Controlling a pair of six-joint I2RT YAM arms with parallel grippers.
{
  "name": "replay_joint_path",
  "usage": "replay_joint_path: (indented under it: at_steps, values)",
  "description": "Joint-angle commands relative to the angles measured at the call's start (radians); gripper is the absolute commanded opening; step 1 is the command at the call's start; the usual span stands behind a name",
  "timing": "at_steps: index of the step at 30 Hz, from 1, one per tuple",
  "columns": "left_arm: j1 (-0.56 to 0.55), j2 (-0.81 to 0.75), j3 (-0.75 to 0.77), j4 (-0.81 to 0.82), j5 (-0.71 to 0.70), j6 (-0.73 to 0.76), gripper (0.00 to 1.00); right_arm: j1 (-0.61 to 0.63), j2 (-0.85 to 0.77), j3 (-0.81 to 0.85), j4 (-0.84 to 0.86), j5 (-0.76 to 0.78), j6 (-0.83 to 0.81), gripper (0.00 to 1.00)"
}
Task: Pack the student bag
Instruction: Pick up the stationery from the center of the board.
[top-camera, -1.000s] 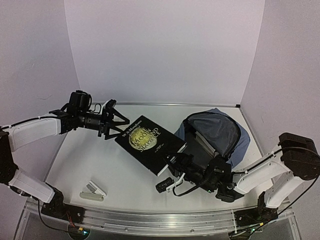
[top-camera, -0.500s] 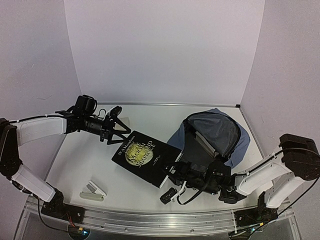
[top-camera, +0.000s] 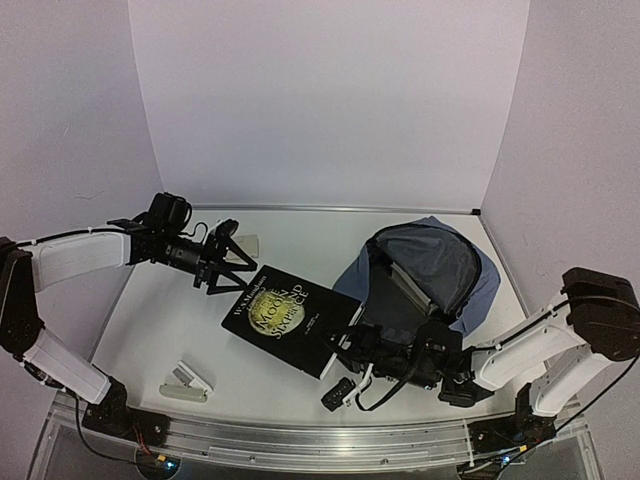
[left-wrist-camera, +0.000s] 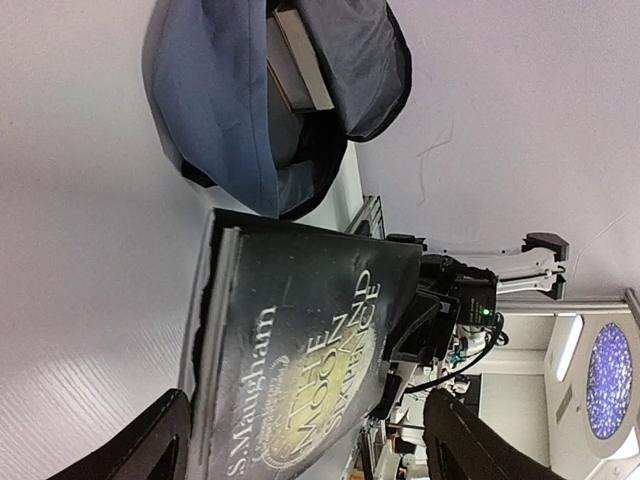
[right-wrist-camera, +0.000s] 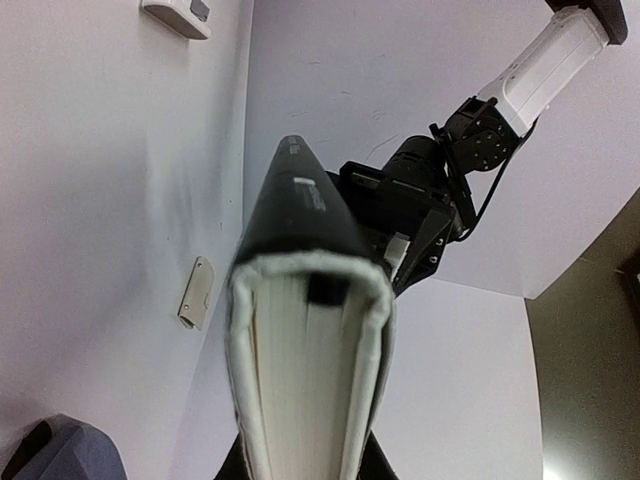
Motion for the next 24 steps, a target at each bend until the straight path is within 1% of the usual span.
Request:
replay_joint_path:
  at_steps: [1, 4, 7, 9, 14, 17, 20, 24]
  values:
    - [0.018, -0.01, 0.042, -0.068, -0.028, 0.043, 0.79, 0.003, -0.085, 0.029, 0.347, -0.007, -0.011, 0.0]
    - [0.029, -0.021, 0.052, -0.116, -0.038, 0.068, 0.79, 0.003, -0.095, 0.023, 0.349, -0.005, -0.01, 0.0]
    - [0.031, -0.023, 0.03, -0.087, 0.03, 0.064, 0.76, 0.004, -0.1, 0.023, 0.349, -0.004, -0.007, 0.0]
    - [0.03, -0.024, 0.005, -0.045, 0.091, 0.056, 0.71, 0.004, -0.098, 0.03, 0.35, -0.006, -0.003, 0.0]
    - [0.028, -0.063, -0.065, 0.15, 0.243, -0.023, 0.62, 0.003, -0.081, 0.051, 0.356, -0.015, -0.006, 0.0]
    - [0.024, -0.071, -0.078, 0.187, 0.274, -0.052, 0.57, 0.003, -0.073, 0.064, 0.36, -0.015, -0.001, 0.0]
    - [0.024, -0.058, -0.081, 0.172, 0.264, -0.05, 0.57, 0.004, -0.064, 0.082, 0.366, -0.019, -0.001, 0.0]
    - [0.022, -0.022, -0.069, 0.13, 0.236, -0.032, 0.62, 0.004, -0.055, 0.092, 0.37, -0.029, -0.005, 0.0]
